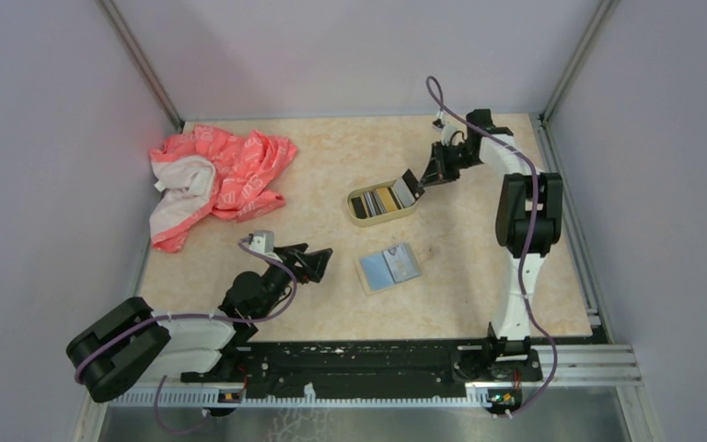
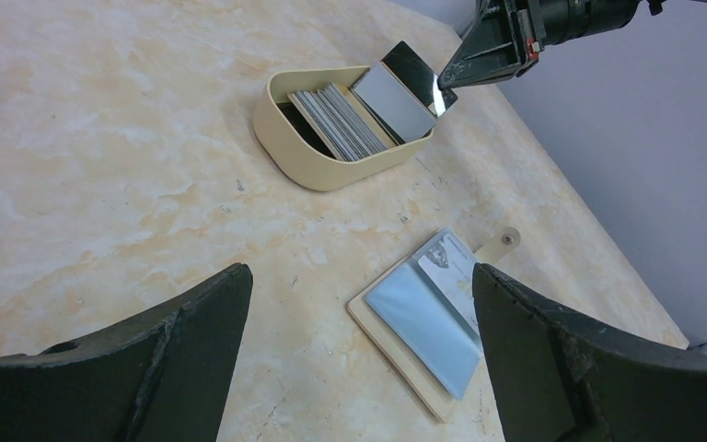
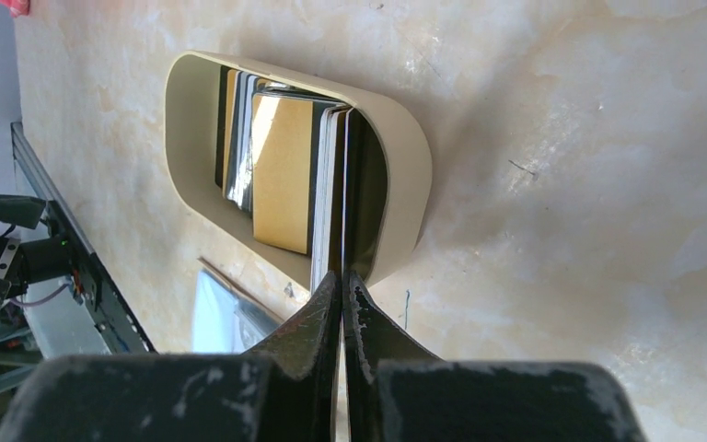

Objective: Put the credit cards into the card holder
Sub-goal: Pick up the credit card from the storage box.

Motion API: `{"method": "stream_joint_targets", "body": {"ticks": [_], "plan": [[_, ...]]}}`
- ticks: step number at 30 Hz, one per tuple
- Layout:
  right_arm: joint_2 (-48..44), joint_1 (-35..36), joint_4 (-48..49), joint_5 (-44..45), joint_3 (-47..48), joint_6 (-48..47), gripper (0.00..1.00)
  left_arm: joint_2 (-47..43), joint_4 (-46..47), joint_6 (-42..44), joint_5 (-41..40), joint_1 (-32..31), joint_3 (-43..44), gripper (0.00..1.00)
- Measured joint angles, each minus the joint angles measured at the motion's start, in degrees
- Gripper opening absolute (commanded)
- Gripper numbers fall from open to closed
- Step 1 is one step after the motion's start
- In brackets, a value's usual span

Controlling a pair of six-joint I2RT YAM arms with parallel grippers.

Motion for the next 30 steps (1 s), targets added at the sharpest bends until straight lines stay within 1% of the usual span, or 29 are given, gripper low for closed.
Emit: {"method": "stream_joint_targets", "body": {"ticks": [11,19,23,26,30], "plan": [[-1.7,-1.0,0.6,0.2,-0.4,-0.2,0.00,0.0,0.4,0.0,0.0,0.0,0.0,0.95],[-2.6,-1.9,0.5,-1.4,-0.4,-0.2,0.00,0.0,0.4,0.0,0.0,0.0,0.0,0.95],[-3.3,-2.6,0.4,-3.3,-0.5,-0.2,0.00,0.0,0.4,0.0,0.0,0.0,0.0,0.96],[-4.4,-3.6,0.5,-4.8,-1.0,0.1,0.00,0.0,0.4,0.1,0.2,0.0,0.0,0.99],[-6.9,-4.2,1.1,-7.5,-2.6,1.4,0.00,0.4,0.5,0.7,2.1,0.0,0.0,0.99]]}}
